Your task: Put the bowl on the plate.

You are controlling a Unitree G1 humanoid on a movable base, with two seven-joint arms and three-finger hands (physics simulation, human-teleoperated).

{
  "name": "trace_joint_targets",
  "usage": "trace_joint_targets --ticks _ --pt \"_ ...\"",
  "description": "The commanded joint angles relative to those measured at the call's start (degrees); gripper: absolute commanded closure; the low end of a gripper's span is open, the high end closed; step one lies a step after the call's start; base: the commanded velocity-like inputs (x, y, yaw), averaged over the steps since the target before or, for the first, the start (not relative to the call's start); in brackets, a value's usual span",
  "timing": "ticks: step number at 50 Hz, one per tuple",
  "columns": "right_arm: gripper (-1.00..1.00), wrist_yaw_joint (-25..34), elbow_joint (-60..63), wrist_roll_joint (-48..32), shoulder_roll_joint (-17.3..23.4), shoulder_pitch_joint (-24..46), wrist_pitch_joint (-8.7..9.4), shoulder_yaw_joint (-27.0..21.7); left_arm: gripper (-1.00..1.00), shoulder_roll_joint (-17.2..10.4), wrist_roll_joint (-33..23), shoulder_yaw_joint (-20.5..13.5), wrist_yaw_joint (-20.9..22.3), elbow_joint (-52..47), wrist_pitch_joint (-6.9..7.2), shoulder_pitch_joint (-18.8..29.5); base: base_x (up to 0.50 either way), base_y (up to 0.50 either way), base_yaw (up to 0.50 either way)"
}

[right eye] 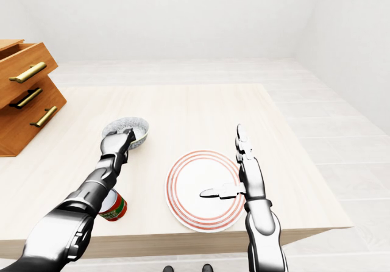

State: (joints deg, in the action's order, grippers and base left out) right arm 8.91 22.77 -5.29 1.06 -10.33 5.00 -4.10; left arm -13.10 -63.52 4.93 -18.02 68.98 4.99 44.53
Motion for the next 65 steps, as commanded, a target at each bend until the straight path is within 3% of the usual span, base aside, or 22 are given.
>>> trace_joint_targets --ticks 1,13,18,23,29,33,42,51,54,65 --pt "-1.0 0.13 1.5 -0.32 -0.05 -0.52 0.0 0.2 1.0 -0.42 -1.34 -0.07 1.67 -1.16 0.01 -0.53 0.0 0.0 0.0" --pt "-1.0 0.25 1.84 -0.22 -0.17 -0.84 0.0 -0.1 1.0 -1.05 -1.02 -0.76 4.03 -6.31 0.01 -0.65 0.0 0.0 0.0" --pt "-1.0 0.32 1.92 -0.06 -0.2 -0.94 0.0 -0.23 1.0 -1.1 -1.25 -0.97 6.64 -13.66 0.01 -2.75 0.0 0.0 0.0" --pt "-1.0 0.4 2.13 0.05 -0.24 -1.12 0.0 -0.3 1.0 -0.91 -2.97 -0.97 6.12 -17.85 0.01 -4.15 0.0 0.0 0.0" --pt "-1.0 0.79 2.97 0.73 -0.19 -1.62 0.0 -0.93 1.0 -0.88 -4.4 -0.64 10.07 -26.99 0.01 -7.76 0.0 0.0 0.0" --pt "-1.0 0.81 2.92 0.64 -0.26 -1.63 0.0 -0.97 1.0 -0.45 -5.54 -1.72 9.4 -27.94 0.01 -7.7 0.0 0.0 0.0" --pt "-1.0 0.98 3.33 0.9 -0.36 -1.74 0.0 -1.35 1.0 0.33 -7.15 -2.69 14.05 -37.39 0.01 -11.24 0.0 0.0 0.0" --pt "-1.0 1.08 4.95 1.32 -0.58 -2.22 0.0 -1.83 1.0 2.95 -10.54 -1.59 18.91 -51.54 0.01 -19.3 0.0 0.0 0.0" --pt "-1.0 1.19 5.52 1.53 -0.62 -2.44 0.0 -2.05 1.0 4.26 -10.7 -1.31 22.62 -56.04 0.01 -22.1 0.0 0.0 0.0" --pt "-1.0 1.6 7.09 1.75 -0.64 -2.85 0.0 -2.96 1.0 7.22 -15.19 -0.04 23.87 -64.23 0.01 -27.25 0.0 0.0 0.0"
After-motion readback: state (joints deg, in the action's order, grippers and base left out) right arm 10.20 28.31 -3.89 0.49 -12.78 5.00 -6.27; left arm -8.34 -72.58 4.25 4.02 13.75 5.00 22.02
